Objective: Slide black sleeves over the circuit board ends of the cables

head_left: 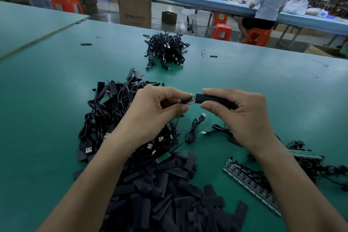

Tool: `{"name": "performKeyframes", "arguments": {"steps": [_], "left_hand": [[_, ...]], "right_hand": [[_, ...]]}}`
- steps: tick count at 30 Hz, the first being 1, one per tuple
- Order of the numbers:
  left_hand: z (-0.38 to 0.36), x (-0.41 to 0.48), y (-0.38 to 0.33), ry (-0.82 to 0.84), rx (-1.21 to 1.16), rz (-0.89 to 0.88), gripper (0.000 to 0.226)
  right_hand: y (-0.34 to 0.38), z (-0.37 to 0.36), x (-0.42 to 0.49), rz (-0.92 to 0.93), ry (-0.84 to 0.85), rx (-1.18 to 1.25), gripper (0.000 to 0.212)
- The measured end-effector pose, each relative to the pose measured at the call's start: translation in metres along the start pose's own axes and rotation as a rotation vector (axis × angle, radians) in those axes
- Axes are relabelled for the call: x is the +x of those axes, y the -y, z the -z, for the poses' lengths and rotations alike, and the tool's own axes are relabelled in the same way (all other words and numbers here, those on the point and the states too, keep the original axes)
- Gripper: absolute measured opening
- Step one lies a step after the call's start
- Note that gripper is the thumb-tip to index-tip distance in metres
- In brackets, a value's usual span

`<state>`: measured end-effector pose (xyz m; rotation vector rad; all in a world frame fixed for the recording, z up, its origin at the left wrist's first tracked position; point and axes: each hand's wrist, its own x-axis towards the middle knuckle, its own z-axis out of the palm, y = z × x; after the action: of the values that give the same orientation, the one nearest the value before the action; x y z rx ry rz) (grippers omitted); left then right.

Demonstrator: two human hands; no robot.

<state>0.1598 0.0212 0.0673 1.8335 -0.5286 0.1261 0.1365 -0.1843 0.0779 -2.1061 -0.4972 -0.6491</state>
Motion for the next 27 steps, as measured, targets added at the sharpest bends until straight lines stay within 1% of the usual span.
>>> {"name": "performKeyframes", "arguments": {"steps": [3,6,11,15,17,19,21,22,24,25,26,27], "left_hand": [[0.001,0.0,0.0,0.037,0.052,0.005,0.031],[0.003,0.0,0.0,0.085,0.012,0.045,0.032],[0.008,0.001,0.001,0.17,-0.061,0.066,0.03],[0.008,0.0,0.001,0.186,-0.057,0.058,0.025],[0.006,0.0,0.002,0.148,-0.026,0.046,0.02],[0.005,0.0,0.004,0.047,0.028,0.033,0.016],[0.005,0.001,0.007,-0.079,0.06,0.034,0.015],[0.006,0.002,0.008,-0.144,0.067,0.037,0.014],[0.008,0.003,0.01,-0.242,0.059,0.045,0.014],[0.008,0.004,0.01,-0.259,0.035,0.05,0.014],[0.008,0.004,0.01,-0.257,0.005,0.058,0.015],[0.008,0.004,0.01,-0.247,-0.018,0.064,0.018]], "right_hand": [[-0.002,0.003,0.004,-0.01,0.139,0.012,0.032],[-0.005,0.003,0.005,-0.07,0.239,0.059,0.025],[-0.007,0.0,0.003,-0.113,0.25,0.151,0.026],[-0.007,0.0,0.003,-0.125,0.244,0.19,0.023],[-0.007,0.0,0.002,-0.135,0.221,0.202,0.021],[-0.011,0.0,-0.001,-0.182,0.154,0.234,0.017],[-0.017,0.001,-0.003,-0.267,0.123,0.194,0.013],[-0.02,0.001,-0.004,-0.299,0.165,0.12,0.012],[-0.022,-0.004,-0.01,-0.333,0.372,-0.047,0.01],[-0.021,-0.01,-0.013,-0.345,0.475,-0.086,0.011],[-0.02,-0.015,-0.017,-0.358,0.541,-0.078,0.011],[-0.017,-0.02,-0.02,-0.367,0.565,-0.036,0.009]]}}
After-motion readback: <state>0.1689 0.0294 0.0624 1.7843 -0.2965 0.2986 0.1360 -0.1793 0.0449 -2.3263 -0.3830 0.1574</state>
